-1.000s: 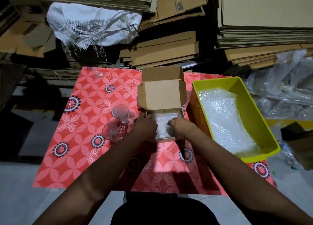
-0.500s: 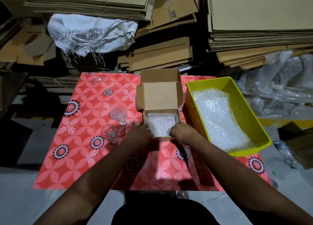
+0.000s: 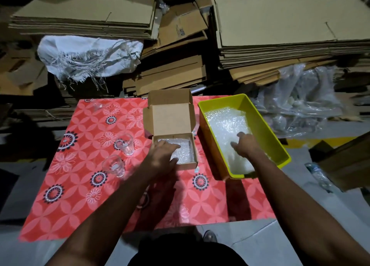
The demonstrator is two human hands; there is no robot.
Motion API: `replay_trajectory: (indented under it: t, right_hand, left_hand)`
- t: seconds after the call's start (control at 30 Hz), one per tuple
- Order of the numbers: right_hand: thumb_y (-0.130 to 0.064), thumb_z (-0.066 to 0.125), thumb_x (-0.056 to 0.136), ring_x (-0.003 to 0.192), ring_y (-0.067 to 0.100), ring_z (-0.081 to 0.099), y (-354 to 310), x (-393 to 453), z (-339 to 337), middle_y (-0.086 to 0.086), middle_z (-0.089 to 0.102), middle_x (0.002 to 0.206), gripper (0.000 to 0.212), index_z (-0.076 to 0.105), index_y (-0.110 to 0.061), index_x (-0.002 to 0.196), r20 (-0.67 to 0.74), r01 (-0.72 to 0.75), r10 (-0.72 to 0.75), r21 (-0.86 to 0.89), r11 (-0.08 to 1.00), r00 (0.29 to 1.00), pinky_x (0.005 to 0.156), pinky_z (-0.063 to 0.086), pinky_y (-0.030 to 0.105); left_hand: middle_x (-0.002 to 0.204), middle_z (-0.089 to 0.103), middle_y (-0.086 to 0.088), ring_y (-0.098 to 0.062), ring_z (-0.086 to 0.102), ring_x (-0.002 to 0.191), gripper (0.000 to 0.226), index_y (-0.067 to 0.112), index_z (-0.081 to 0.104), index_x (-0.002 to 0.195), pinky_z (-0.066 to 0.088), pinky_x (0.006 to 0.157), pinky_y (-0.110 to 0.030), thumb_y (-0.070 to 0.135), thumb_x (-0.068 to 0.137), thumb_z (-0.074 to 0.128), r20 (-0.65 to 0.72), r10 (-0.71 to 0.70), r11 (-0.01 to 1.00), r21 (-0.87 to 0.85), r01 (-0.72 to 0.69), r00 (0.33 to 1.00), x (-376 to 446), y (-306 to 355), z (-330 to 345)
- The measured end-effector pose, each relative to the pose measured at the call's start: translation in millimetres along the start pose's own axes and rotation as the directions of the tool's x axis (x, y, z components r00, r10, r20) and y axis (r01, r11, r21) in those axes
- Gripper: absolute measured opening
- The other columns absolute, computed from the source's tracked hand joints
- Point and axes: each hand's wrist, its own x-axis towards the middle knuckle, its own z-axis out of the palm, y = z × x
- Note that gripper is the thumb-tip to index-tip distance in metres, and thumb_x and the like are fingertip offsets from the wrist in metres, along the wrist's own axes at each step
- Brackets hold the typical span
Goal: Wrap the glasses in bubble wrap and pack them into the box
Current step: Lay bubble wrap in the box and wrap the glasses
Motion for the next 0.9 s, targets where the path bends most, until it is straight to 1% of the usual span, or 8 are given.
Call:
replay_trajectory:
  t: [0.13, 0.33, 0.43, 0.57, 0.67, 0.8, 0.87, 0.9]
  right_hand:
    - [-0.044, 0.072, 0.085, 0.117, 0.032, 0.060, 18, 6, 22, 0.011, 0.064, 0.125, 0.048, 0.062, -0.017, 0.124, 0.125, 0.048, -0.034, -0.113, 0.992, 0.992, 0.091, 0.052, 0.035]
    - [-0.029, 0.063, 0.091, 0.093, 0.035, 0.069, 15, -16, 11, 0.011, 0.074, 0.100, 0.018, 0.076, -0.020, 0.100, -0.210, -0.028, 0.034, 0.032, 0.999, 0.977, 0.067, 0.047, 0.030]
    - [-0.033, 0.061, 0.094, 0.085, 0.035, 0.067, 8, -33, -5, 0.011, 0.075, 0.090, 0.022, 0.077, -0.018, 0.097, -0.499, 0.104, -0.050, 0.081, 0.991, 0.865, 0.065, 0.046, 0.034]
    - [-0.030, 0.066, 0.094, 0.090, 0.024, 0.064, -12, -58, -14, -0.005, 0.076, 0.094, 0.012, 0.077, -0.024, 0.095, -0.732, 0.365, -0.151, 0.142, 0.920, 0.665, 0.075, 0.045, 0.037]
    - [-0.028, 0.065, 0.094, 0.094, 0.021, 0.063, -35, -80, -19, -0.010, 0.075, 0.095, 0.011, 0.075, -0.024, 0.095, -0.786, 0.523, -0.346, -0.033, 0.851, 0.513, 0.081, 0.041, 0.037]
    - [-0.026, 0.065, 0.092, 0.097, 0.023, 0.063, -64, -106, -22, -0.008, 0.074, 0.100, 0.011, 0.075, -0.020, 0.095, -0.761, 0.662, -0.557, -0.232, 0.713, 0.332, 0.088, 0.043, 0.041]
    - [-0.028, 0.066, 0.092, 0.101, 0.021, 0.062, -73, -113, -18, -0.009, 0.073, 0.107, 0.013, 0.075, -0.020, 0.099, -0.763, 0.706, -0.545, -0.170, 0.687, 0.347, 0.092, 0.043, 0.040]
    - [-0.031, 0.067, 0.092, 0.105, 0.019, 0.061, -75, -113, -16, -0.009, 0.072, 0.113, 0.018, 0.074, -0.021, 0.105, -0.775, 0.724, -0.469, -0.021, 0.690, 0.424, 0.093, 0.044, 0.038]
  left_hand:
    - [0.143, 0.055, 0.002, -0.025, 0.043, 0.132, 0.051, 0.024, 0.049, 0.144, 0.028, 0.107, -0.039, 0.034, 0.096, 0.061, 0.000, -0.008, 0.997, -0.071, 0.008, 1.000, 3, 18, -5]
    - [0.133, 0.061, 0.004, -0.021, 0.048, 0.125, 0.054, 0.026, 0.054, 0.138, 0.037, 0.105, -0.041, 0.048, 0.089, 0.052, 0.024, -0.013, 0.981, -0.192, 0.017, 1.000, -6, 17, -1]
    - [0.131, 0.064, 0.004, -0.014, 0.053, 0.122, 0.050, 0.023, 0.059, 0.133, 0.041, 0.105, -0.035, 0.045, 0.089, 0.053, -0.013, -0.045, 0.930, -0.366, 0.037, 0.999, -9, 26, -8]
    - [0.114, 0.071, 0.010, -0.008, 0.064, 0.108, 0.025, 0.023, 0.070, 0.116, 0.049, 0.094, -0.027, 0.036, 0.096, 0.062, 0.004, -0.211, 0.622, -0.771, 0.137, 0.978, -5, 54, -30]
    - [0.115, 0.072, 0.010, -0.010, 0.064, 0.112, 0.040, 0.024, 0.069, 0.117, 0.048, 0.092, -0.033, 0.054, 0.097, 0.051, 0.174, -0.272, 0.272, -0.929, 0.249, 0.946, 1, 73, -54]
    - [0.109, 0.070, 0.010, -0.011, 0.065, 0.104, 0.044, 0.023, 0.069, 0.115, 0.048, 0.090, -0.038, 0.057, 0.089, 0.060, 0.209, -0.329, 0.160, -0.949, 0.272, 0.921, 5, 81, -72]
    - [0.105, 0.075, 0.002, -0.019, 0.068, 0.105, 0.022, 0.016, 0.074, 0.103, 0.050, 0.087, -0.038, 0.035, 0.093, 0.068, 0.154, -0.414, 0.137, -0.964, 0.229, 0.897, 3, 76, -72]
    - [0.103, 0.076, -0.001, -0.020, 0.069, 0.104, 0.013, 0.014, 0.074, 0.100, 0.051, 0.086, -0.038, 0.023, 0.095, 0.066, 0.142, -0.447, 0.112, -0.971, 0.212, 0.883, 2, 71, -72]
